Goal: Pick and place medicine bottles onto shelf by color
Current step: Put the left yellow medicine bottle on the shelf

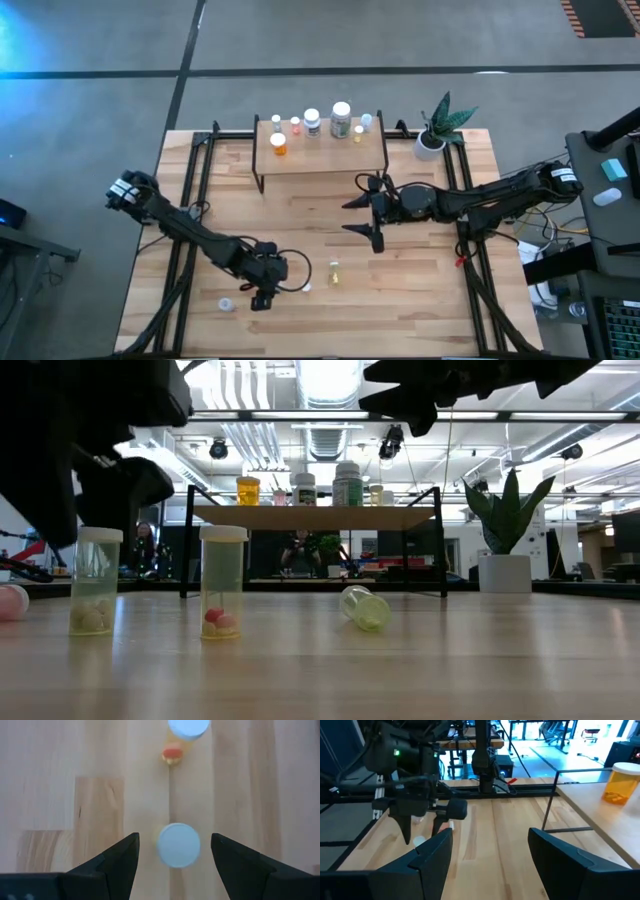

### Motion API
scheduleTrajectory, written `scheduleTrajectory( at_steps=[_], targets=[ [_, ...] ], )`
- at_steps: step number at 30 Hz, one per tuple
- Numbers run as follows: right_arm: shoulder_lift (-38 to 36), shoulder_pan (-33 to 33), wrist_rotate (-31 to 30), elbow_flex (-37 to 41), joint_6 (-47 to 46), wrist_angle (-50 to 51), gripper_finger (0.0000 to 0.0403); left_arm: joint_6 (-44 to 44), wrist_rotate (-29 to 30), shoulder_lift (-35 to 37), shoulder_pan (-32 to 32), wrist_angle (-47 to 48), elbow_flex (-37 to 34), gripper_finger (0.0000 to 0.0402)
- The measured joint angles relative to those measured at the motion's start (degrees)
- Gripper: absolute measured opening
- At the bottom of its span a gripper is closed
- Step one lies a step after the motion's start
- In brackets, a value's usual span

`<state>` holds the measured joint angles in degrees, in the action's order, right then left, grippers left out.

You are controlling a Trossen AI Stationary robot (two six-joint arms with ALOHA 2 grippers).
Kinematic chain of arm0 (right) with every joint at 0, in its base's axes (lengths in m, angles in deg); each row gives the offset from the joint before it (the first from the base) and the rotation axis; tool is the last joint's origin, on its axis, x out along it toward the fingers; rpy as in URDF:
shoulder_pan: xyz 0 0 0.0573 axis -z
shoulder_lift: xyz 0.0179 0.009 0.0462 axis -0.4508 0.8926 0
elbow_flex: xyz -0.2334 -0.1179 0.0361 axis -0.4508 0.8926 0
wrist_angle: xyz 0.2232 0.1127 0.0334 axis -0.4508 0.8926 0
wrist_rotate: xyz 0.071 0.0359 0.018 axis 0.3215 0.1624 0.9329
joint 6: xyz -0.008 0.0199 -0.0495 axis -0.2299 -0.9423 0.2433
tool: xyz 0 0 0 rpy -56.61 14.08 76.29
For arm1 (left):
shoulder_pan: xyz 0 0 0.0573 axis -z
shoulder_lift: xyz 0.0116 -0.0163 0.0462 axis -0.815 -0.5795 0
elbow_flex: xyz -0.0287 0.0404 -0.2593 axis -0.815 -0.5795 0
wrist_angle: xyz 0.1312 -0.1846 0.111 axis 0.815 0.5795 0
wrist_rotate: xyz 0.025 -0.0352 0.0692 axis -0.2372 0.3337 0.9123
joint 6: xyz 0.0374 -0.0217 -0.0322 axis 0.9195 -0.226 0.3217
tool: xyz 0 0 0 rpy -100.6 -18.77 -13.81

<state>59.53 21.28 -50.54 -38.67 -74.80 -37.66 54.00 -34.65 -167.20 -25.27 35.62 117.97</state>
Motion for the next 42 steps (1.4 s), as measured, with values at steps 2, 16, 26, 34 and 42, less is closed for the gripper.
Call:
scheduleTrajectory(
  at_steps=[2, 16, 26, 34, 42],
  targets=[
    [0.11, 0.01, -0.02, 0.02, -0.02, -0.08, 0.0249, 0.0, 0.0, -0.65, 0.0, 0.13, 0.0, 0.0231],
    [0.22, 0.0, 0.0, 0.04, -0.06, 0.13, 0.0249, 0.17, 0.53, -0.86, -0.02, 0.09, 0.0, 0.0146],
    [0.22, 0.0, 0.0, 0.06, -0.26, 0.25, 0.0249, 0.26, 0.44, -0.83, -0.07, 0.09, 0.0, 0.0127],
    [0.22, 0.0, 0.0, 0.13, -0.26, 0.28, 0.0249, 0.24, 0.26, -0.13, -0.07, 0.05, 0.0, 0.0127],
    [0.22, -0.11, 0.0, 0.13, -1.04, 0.28, 0.0249, 0.26, 0.28, 0.7, -0.07, 0.09, 0.0, 0.0127]
  ],
)
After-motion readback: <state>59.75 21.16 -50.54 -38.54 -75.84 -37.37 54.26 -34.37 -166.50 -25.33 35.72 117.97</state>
